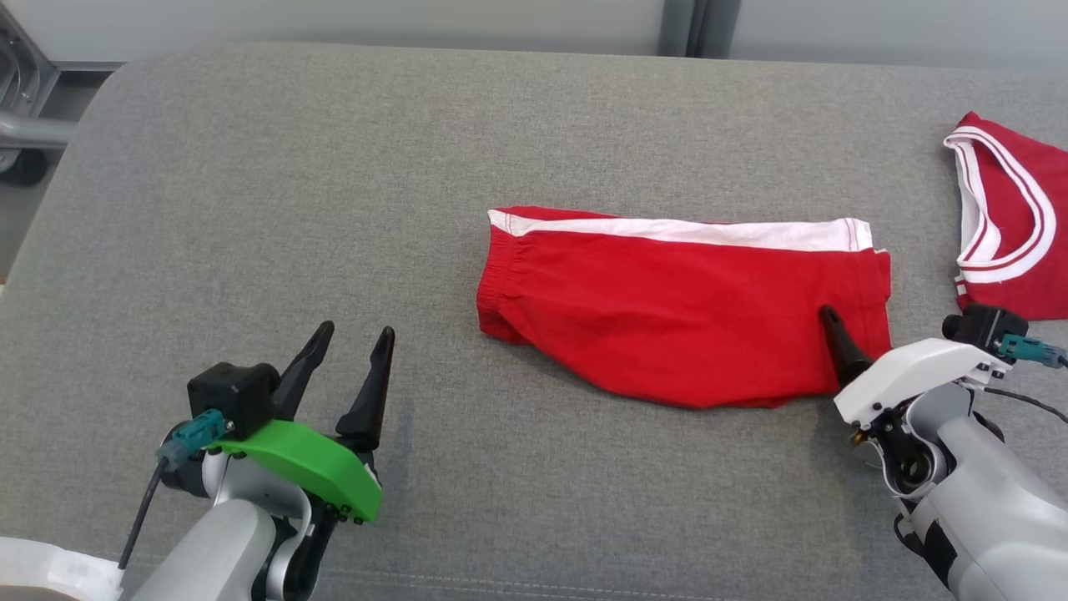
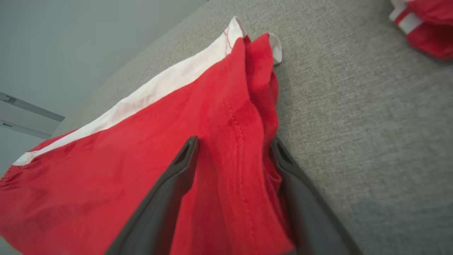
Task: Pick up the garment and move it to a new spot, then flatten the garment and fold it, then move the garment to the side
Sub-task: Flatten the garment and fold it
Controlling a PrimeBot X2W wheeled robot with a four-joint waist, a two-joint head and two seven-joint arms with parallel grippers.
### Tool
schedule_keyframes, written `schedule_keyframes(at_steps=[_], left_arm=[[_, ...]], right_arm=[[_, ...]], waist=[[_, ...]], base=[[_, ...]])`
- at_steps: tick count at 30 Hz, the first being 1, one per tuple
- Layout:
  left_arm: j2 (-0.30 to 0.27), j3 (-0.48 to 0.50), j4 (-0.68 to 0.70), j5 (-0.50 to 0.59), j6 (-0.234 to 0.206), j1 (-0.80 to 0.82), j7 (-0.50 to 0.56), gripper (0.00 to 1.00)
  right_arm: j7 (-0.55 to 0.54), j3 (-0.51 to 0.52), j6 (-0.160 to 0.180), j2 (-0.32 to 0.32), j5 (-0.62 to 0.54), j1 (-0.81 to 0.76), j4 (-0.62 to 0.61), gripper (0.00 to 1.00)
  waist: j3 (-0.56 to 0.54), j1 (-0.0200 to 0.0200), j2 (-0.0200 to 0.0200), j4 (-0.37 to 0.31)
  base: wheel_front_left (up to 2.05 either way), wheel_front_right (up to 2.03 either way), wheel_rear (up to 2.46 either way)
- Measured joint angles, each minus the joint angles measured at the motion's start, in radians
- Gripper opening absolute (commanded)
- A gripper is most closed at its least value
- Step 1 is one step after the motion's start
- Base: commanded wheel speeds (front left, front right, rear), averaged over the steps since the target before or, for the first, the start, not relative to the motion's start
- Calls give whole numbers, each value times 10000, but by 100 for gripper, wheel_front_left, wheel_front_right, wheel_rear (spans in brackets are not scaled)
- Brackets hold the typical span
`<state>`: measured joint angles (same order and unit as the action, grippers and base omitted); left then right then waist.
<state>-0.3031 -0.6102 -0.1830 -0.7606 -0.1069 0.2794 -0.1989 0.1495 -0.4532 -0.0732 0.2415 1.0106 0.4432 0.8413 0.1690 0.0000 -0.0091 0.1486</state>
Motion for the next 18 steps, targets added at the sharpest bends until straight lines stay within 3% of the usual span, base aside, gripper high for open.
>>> schedule_keyframes(at_steps=[2,12,18], left_arm=[[0,4,25,2,0,-1,2,100],[6,38,58,2,-4,-20,15,100],[52,-8,38,2,-6,-27,44,100]], right_arm=[[48,29,-38,-21,29,12,31,0],[639,247,-151,104,-31,373,46,0],[836,-238,-238,593,-1024,585,-163,0]], waist=[[-12,0,0,-11],[-60,0,0,3],[-196,0,0,167]], base=[[0,0,0],[0,0,0],[0,0,0]])
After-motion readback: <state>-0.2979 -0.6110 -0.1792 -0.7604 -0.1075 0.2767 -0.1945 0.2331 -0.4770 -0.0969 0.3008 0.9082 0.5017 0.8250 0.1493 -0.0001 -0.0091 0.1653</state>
